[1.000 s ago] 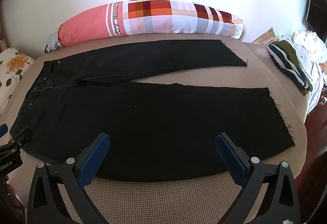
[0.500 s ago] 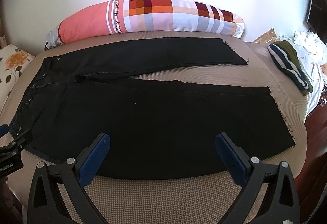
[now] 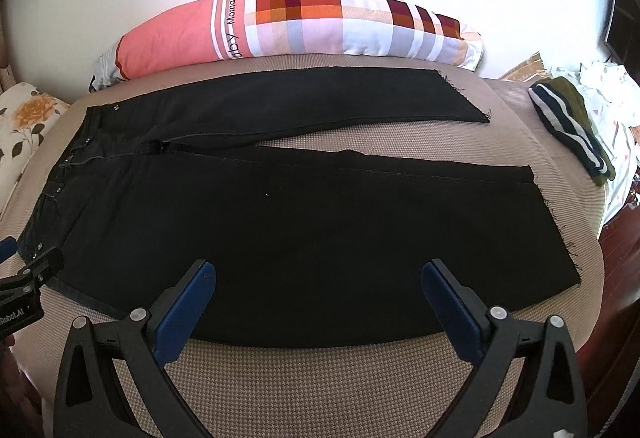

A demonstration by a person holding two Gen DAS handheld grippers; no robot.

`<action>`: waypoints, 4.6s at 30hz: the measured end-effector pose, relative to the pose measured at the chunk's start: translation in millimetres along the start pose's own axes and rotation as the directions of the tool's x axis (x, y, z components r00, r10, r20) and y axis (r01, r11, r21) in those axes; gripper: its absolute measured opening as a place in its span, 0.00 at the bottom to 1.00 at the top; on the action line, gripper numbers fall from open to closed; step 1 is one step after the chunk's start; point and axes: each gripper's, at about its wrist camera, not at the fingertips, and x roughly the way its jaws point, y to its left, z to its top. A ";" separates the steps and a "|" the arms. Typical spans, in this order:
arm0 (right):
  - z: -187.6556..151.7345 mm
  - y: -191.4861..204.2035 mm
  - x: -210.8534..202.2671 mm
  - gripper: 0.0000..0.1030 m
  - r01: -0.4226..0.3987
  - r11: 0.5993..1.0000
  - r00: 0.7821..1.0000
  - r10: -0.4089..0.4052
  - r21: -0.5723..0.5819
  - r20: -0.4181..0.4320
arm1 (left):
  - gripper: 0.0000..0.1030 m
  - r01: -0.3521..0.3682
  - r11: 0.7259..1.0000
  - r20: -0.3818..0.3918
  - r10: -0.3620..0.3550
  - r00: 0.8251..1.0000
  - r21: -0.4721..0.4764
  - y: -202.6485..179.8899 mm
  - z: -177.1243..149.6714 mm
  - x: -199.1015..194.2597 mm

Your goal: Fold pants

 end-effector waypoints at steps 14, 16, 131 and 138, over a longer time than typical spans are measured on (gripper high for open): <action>-0.4 1.3 -1.8 0.99 0.007 1.000 1.000 -0.007 -0.003 0.004 | 0.99 -0.011 1.000 0.009 0.011 1.000 -0.011 5.0 2.1 -1.2; -0.2 1.4 -2.3 0.99 0.007 1.000 1.000 -0.007 -0.003 0.005 | 0.99 -0.012 1.000 0.013 0.012 1.000 -0.011 5.3 2.9 -1.8; 251.9 34.7 156.6 0.06 -0.309 0.678 0.948 0.274 -0.667 -0.161 | 0.09 0.608 0.763 0.140 -0.592 0.794 -0.219 212.7 223.0 107.4; 175.4 20.2 45.7 0.06 -0.295 0.716 0.947 0.309 -0.633 -0.092 | 0.12 0.618 0.780 0.083 -0.612 0.786 -0.098 215.6 160.4 53.0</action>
